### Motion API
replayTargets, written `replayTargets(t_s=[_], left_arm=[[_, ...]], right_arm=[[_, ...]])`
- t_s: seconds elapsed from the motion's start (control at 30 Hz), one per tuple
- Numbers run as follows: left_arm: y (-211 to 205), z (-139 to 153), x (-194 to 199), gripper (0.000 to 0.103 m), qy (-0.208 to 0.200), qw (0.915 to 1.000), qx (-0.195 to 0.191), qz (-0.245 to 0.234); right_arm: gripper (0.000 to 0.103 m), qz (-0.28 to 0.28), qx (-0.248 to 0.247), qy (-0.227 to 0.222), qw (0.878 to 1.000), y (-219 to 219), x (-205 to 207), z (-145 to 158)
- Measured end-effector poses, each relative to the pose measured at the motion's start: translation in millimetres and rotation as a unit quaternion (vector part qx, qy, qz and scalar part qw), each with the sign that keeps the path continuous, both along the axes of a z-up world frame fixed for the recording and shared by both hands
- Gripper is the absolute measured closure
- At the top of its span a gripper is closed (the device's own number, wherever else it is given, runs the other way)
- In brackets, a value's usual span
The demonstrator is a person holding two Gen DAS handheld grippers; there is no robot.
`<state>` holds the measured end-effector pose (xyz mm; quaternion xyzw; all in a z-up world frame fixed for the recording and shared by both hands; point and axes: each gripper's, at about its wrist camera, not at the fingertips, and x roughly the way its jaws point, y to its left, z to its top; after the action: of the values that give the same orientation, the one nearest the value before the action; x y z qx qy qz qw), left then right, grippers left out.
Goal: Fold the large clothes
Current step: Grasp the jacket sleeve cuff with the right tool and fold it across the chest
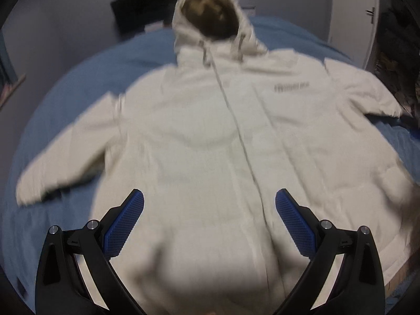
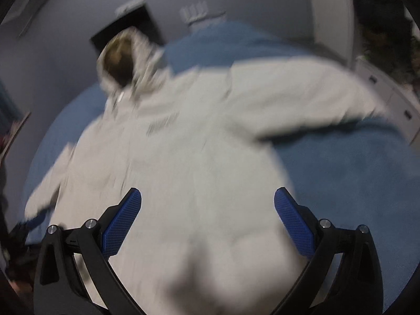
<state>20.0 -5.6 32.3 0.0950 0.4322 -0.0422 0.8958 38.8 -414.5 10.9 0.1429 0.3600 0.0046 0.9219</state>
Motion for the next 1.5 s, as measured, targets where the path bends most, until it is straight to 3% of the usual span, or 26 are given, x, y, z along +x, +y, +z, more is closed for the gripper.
replayTargets(t_s=[0.1, 0.2, 0.3, 0.4, 0.53, 0.63, 0.9, 1.0, 1.03, 1.1, 1.23, 1.4, 1.5], left_arm=[[3.8, 16.4, 21.8, 0.006, -0.015, 0.9997, 0.014, 0.012], [14.4, 24.4, 43.5, 0.006, -0.037, 0.9985, 0.020, 0.036], [36.7, 18.6, 61.2, 0.006, -0.046, 0.9965, -0.015, 0.068], [54.3, 5.1, 75.7, 0.006, -0.033, 0.9952, -0.032, 0.087], [60.3, -22.0, 88.1, 0.006, -0.005, 0.9968, -0.013, 0.079], [62.4, -33.7, 95.0, 0.006, 0.022, 0.9961, -0.026, 0.082], [62.5, -48.9, 105.3, 0.006, 0.031, 0.9966, -0.030, 0.071], [66.4, -51.5, 109.2, 0.006, 0.030, 0.9958, -0.039, 0.077], [70.1, -52.0, 111.1, 0.006, 0.030, 0.9951, -0.043, 0.084], [75.5, -54.0, 115.8, 0.006, 0.030, 0.9938, -0.039, 0.100], [94.7, -58.3, 122.5, 0.006, 0.035, 0.9890, -0.024, 0.142], [108.8, -57.3, 122.4, 0.006, 0.038, 0.9845, -0.045, 0.165], [108.5, -54.8, 120.9, 0.006, 0.032, 0.9852, -0.044, 0.163]], right_arm=[[0.006, -0.002, -0.029, -0.036, 0.999, -19.1, 25.1, 10.3], [0.006, 0.014, -0.058, 0.014, 0.998, -35.6, 62.7, -8.3], [0.006, -0.013, -0.051, 0.055, 0.997, -60.8, 83.3, -35.1], [0.007, -0.041, -0.013, 0.075, 0.996, -87.9, 91.4, -66.0], [0.017, -0.085, 0.040, 0.105, 0.990, -122.0, 101.8, -102.9], [0.017, -0.109, 0.089, 0.093, 0.986, -147.4, 107.9, -114.5], [0.051, -0.165, 0.133, 0.051, 0.976, -195.6, 124.3, -108.1], [0.068, -0.200, 0.152, 0.021, 0.968, -219.4, 123.8, -101.3], [0.078, -0.202, 0.164, 0.006, 0.966, -226.6, 120.3, -94.3], [0.082, -0.190, 0.146, -0.022, 0.971, -223.0, 118.6, -77.2], [0.088, -0.137, 0.043, -0.100, 0.984, -174.9, 104.9, -14.2], [0.090, -0.034, -0.023, -0.183, 0.982, -85.7, 75.0, 46.9], [0.090, 0.043, -0.051, -0.208, 0.976, -24.2, 58.9, 67.3]])
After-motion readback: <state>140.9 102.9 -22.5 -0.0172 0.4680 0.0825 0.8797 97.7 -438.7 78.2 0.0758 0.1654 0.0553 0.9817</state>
